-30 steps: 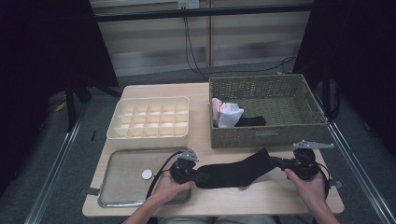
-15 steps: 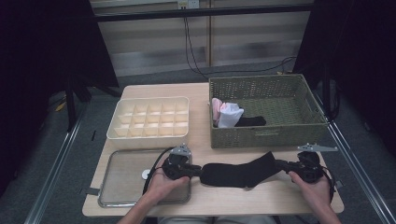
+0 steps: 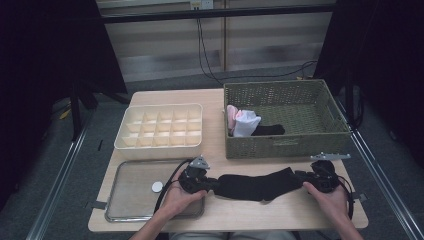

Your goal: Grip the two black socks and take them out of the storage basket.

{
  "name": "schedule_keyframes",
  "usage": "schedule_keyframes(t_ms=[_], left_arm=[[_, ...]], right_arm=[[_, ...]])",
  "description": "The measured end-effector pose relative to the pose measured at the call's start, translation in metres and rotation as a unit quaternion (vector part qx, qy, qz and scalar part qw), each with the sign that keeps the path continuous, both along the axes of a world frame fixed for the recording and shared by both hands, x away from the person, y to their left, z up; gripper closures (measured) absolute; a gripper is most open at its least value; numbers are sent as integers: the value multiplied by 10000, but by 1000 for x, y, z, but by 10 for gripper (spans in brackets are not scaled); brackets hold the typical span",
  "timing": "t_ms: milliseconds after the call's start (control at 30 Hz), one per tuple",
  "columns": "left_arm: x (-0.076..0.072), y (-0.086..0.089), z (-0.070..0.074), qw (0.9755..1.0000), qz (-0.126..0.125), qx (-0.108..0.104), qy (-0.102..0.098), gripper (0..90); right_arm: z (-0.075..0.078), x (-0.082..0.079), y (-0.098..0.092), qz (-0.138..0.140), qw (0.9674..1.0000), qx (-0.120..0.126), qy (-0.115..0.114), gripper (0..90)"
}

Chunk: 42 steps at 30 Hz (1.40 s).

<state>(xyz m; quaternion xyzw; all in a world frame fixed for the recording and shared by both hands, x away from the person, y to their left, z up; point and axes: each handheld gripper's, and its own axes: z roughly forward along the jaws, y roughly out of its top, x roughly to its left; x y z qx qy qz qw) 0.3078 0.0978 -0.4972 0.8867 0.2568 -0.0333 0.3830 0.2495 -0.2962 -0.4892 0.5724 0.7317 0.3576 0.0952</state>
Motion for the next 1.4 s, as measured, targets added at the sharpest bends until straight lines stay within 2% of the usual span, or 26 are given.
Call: schedule_keyframes(t_ms=[33,100,200,233,300,433,467,500,533,600,633,667,733,833,933,1000,1067,1200,1267,1300,1400], left_arm=[[-1,0,1,9999,42,115,-72,860],[-1,1,1,10000,-24,85,-37,869],[-2,3,0,10000,-46,-4,44,871],[-3,3,0,10000,-41,15,46,872],[-5,5,0,9996,-144,-87,227,871],[-11,5,3,9993,-260,-97,247,869],[-12,5,2,9993,-241,-179,234,865],[-11,5,2,9994,-222,-136,215,848],[-11,5,1,9994,-178,-181,235,810],[-9,5,0,9994,-177,-111,272,785],[-10,4,-1,9997,-68,-160,180,756],[-9,5,0,9993,-103,-246,257,720],[-8,7,2,9990,-65,-347,271,660],[-7,11,4,9986,22,-440,282,591],[-5,14,6,9982,147,-522,255,524],[-3,18,9,9974,248,-605,318,490],[-3,21,13,9975,274,-594,252,471],[-5,27,24,9972,338,-648,132,437],[-9,33,29,9977,370,-570,53,406],[-10,38,31,9975,426,-564,30,375],[-12,48,33,9964,595,-606,20,368]], right_arm=[[-2,0,0,12,10000,-33,63,748],[-4,0,0,-32,9998,-16,191,816],[-2,-2,-2,-48,9998,6,210,872],[-3,-3,-3,-20,9998,17,181,876],[-2,-8,-5,-29,9998,29,202,881],[3,-20,-7,7,9998,133,110,882],[4,-21,-7,10,9999,117,62,867],[5,-22,-7,16,9999,169,33,829],[6,-22,-7,4,9998,175,-7,802],[5,-20,-7,-15,9999,160,-40,773],[5,-19,-8,-27,9998,183,-58,737],[6,-18,-8,-66,9997,225,-52,719],[7,-17,-8,-38,9995,274,-154,686],[11,-15,-8,-2,9986,452,-282,676],[14,-10,-5,85,9980,516,-354,655],[16,-8,-3,155,9975,551,-421,650],[18,-6,-1,197,9967,643,-449,611],[20,0,6,262,9966,646,-445,554],[23,1,9,340,9963,642,-468,533],[24,1,10,364,9960,650,-494,530],[27,2,14,484,9951,681,-525,498]])
